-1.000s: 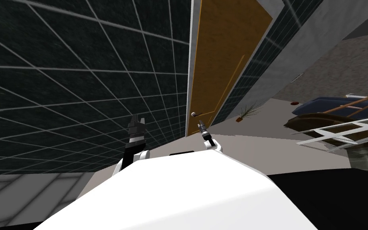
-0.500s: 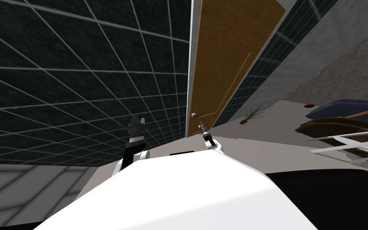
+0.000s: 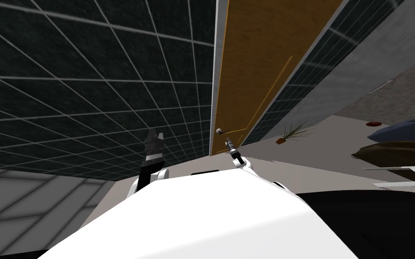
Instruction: Pull the door open
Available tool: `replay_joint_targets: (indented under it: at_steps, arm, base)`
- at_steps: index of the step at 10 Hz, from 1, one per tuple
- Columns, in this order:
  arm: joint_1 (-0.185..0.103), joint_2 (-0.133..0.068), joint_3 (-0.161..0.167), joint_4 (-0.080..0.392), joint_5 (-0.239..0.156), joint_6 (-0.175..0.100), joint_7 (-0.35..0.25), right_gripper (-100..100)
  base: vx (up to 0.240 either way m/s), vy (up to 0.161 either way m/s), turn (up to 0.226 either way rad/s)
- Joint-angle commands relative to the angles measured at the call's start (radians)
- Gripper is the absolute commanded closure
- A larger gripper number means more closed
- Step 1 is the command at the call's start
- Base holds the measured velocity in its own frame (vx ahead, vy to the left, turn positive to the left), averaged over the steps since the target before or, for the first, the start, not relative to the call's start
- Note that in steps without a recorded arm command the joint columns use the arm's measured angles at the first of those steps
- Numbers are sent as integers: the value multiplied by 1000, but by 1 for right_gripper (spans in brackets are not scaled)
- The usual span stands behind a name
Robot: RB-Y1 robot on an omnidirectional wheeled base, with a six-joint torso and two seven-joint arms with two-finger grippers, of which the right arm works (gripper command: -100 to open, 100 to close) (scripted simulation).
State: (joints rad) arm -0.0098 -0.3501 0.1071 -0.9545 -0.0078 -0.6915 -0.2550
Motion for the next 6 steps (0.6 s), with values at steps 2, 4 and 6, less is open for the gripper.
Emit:
replay_joint_targets:
  at_steps: [2,4,6]
  arm:
    - [-22,-13,4,60,-3,-14,-6,-100]
    - [-34,-21,6,91,-4,-21,-10,-100]
    - [-35,-23,6,91,-5,-19,-11,-100]
  base:
    - [37,-74,89]
    - [15,-59,63]
    - [10,-35,22]
